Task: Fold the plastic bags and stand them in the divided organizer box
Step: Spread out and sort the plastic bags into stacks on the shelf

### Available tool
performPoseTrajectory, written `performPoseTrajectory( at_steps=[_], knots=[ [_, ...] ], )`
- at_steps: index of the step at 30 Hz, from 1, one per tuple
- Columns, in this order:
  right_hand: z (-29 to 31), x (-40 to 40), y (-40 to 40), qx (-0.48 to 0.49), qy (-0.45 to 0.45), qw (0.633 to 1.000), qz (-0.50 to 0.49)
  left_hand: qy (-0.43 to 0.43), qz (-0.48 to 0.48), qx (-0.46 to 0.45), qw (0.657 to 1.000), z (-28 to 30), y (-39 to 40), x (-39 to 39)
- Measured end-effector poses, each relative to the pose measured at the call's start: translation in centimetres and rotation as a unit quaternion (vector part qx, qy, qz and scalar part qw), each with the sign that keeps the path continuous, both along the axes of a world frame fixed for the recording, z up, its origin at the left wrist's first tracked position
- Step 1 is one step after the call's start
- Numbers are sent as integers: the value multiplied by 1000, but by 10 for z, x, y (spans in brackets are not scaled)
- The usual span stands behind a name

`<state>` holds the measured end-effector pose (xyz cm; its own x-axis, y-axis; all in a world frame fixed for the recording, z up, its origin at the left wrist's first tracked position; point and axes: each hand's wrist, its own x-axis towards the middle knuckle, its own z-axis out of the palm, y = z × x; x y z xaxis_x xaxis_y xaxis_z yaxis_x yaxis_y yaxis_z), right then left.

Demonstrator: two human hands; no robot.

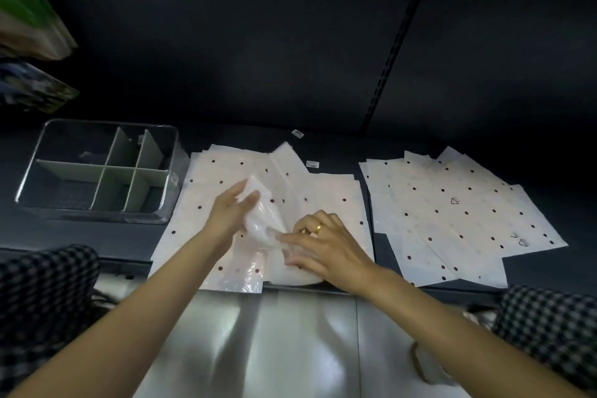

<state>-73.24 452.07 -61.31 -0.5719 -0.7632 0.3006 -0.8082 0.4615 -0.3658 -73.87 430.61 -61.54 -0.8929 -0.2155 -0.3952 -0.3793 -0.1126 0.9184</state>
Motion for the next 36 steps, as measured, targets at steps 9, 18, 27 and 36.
performPoseTrajectory(
  at_steps=[9,18,27,36],
  knots=[
    [-48,-7,22,44,-265,945,-188,-129,268,-85,951,-48,-67,36],
    [-70,-39,110,31,-227,883,-409,-138,98,-157,973,-41,-84,44],
    [-81,-37,191,88,-206,805,-549,-129,-16,-533,836,-43,-78,49],
    [-68,-42,181,-65,-195,761,-615,33,-323,-600,731,-41,-32,58]
  ],
)
